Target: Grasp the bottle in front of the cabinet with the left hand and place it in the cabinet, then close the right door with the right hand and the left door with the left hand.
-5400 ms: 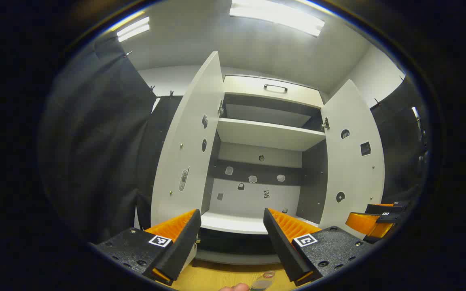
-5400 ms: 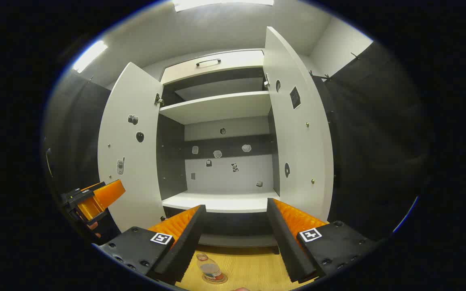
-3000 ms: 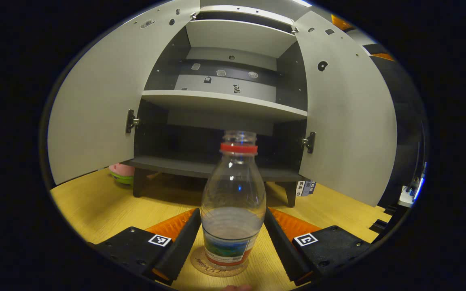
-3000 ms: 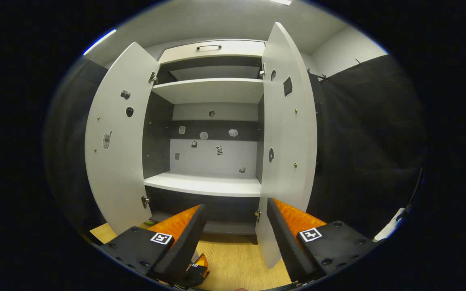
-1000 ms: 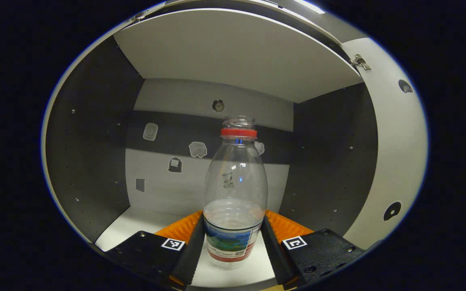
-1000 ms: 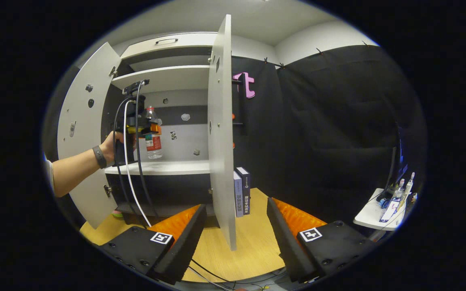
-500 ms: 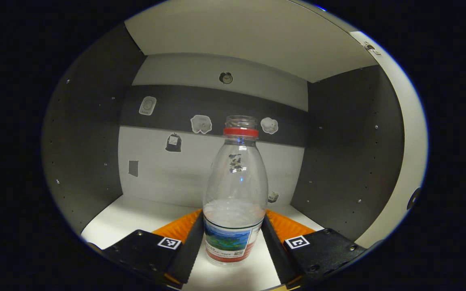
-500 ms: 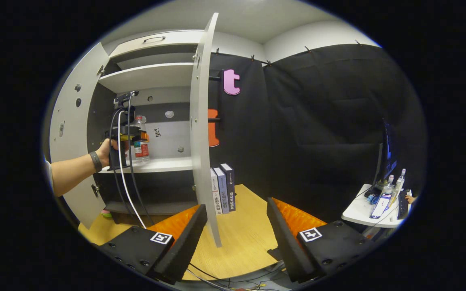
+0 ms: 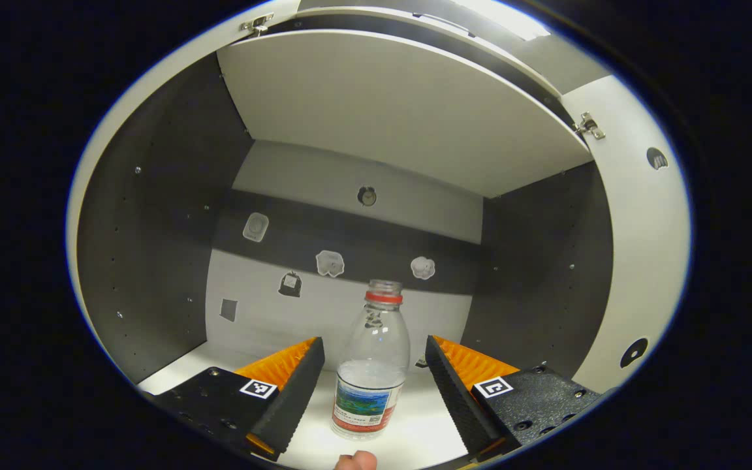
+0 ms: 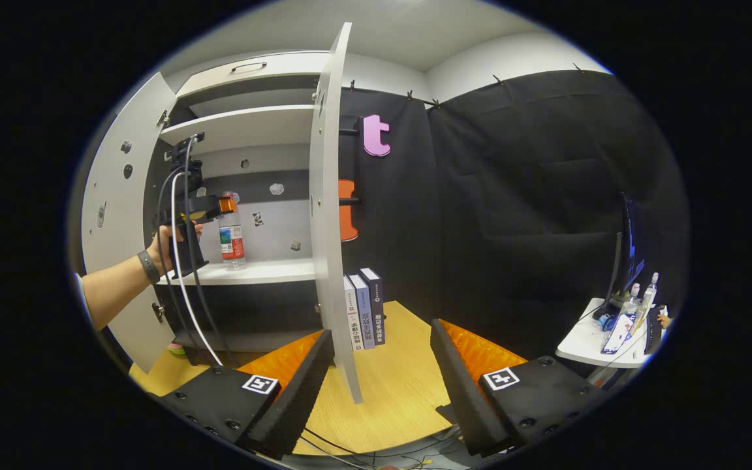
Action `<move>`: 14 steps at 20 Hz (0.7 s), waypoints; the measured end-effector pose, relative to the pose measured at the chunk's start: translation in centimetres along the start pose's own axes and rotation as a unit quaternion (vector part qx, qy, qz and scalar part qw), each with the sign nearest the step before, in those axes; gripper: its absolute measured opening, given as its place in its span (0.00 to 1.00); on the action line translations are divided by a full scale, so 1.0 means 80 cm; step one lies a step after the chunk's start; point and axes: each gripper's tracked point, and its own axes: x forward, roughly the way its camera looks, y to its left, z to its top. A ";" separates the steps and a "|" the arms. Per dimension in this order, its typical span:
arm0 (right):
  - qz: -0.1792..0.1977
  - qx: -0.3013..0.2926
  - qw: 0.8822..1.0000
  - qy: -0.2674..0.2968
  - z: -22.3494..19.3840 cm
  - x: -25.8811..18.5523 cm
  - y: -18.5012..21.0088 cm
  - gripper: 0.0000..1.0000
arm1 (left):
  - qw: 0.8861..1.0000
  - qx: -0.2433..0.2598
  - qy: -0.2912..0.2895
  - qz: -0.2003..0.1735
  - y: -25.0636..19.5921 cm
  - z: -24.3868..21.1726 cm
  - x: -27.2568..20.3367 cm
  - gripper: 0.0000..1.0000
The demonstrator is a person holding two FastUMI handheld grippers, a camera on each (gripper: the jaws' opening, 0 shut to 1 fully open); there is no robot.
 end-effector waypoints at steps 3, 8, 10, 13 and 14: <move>0.024 0.016 0.999 -0.023 0.021 0.003 0.014 0.98 | 0.999 -0.011 -0.039 0.011 0.002 0.053 -0.054 0.94; 0.076 0.017 0.996 -0.049 0.039 0.012 0.044 0.98 | 0.999 -0.014 -0.040 0.003 0.001 0.090 -0.158 0.94; 0.089 0.013 0.995 -0.045 0.035 0.014 0.049 0.98 | 0.999 -0.002 -0.042 0.003 0.002 0.090 -0.201 0.94; 0.112 0.023 0.993 -0.041 0.037 0.014 0.050 0.98 | 0.999 0.006 -0.029 0.022 0.014 0.058 -0.268 0.94; 0.115 0.021 0.992 -0.038 0.040 0.015 0.043 0.98 | 0.999 0.006 -0.025 0.035 0.019 0.046 -0.287 0.94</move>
